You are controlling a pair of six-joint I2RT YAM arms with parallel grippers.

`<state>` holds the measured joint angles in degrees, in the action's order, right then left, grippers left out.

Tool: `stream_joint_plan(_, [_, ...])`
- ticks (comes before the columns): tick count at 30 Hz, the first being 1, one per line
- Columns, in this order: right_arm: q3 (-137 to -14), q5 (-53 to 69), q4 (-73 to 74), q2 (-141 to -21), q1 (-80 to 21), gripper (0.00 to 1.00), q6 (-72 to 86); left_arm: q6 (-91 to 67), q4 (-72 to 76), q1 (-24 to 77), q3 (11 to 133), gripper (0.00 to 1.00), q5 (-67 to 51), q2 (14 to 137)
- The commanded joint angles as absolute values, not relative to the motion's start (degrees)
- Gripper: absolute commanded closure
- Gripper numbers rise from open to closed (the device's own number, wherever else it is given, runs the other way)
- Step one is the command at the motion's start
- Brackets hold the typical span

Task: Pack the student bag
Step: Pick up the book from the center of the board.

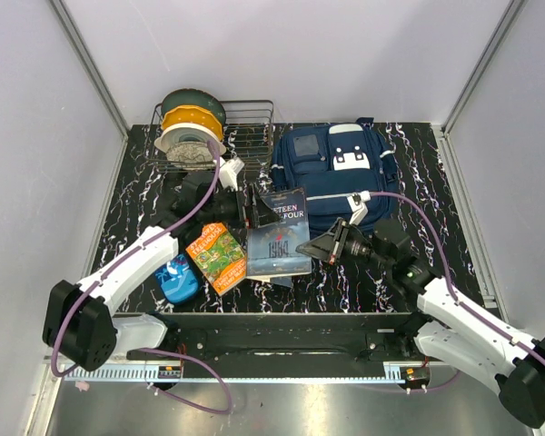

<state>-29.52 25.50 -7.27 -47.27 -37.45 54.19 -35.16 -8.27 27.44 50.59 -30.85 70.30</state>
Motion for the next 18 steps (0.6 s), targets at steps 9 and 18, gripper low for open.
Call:
stream_joint_plan(9, [-30.94, 30.23, -18.55, -49.92, -37.79, 1.0, 51.6, -35.51, 4.49, 27.25, 54.31, 0.2, -44.11, 72.77])
stream_joint_plan(18, [-31.99, 33.93, -15.03, -51.15, -37.79, 1.0, 48.08, -32.87, 4.57, 27.33, 56.34, 0.84, -47.81, 74.44])
